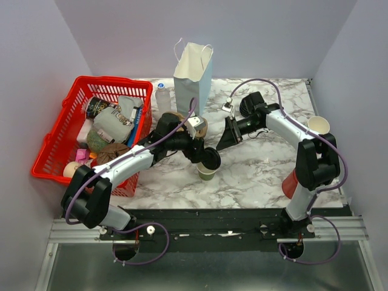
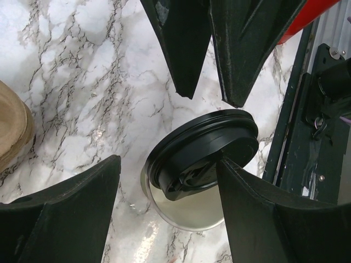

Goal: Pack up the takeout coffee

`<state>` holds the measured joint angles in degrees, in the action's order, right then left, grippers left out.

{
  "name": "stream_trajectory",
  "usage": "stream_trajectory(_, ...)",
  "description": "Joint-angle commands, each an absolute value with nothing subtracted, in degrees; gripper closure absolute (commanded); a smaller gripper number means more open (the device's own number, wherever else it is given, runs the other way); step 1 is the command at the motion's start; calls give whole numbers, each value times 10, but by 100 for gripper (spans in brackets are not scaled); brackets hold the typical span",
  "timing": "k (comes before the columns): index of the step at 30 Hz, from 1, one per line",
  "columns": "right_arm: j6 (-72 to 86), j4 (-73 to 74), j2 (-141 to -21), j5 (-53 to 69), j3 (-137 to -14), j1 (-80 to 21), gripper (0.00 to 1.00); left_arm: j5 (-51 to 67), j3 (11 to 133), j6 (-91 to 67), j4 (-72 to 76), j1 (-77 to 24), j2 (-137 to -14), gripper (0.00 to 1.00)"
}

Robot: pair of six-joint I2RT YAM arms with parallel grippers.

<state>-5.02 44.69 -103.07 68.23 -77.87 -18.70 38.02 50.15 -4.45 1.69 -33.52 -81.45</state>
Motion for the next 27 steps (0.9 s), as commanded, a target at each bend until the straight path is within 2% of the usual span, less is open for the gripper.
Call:
stream_trajectory(1,-89,475,-1023,671,-798,-205,45,392,519,-45,40,-338,-821,22)
stream_trajectory(10,-65,455,-1024,633,-792,-208,59,392,519,-43,33,-338,-821,22)
stream_trajectory(27,-50,450,-1041,599,-795,-208,58,392,512,-47,23,-339,-813,22)
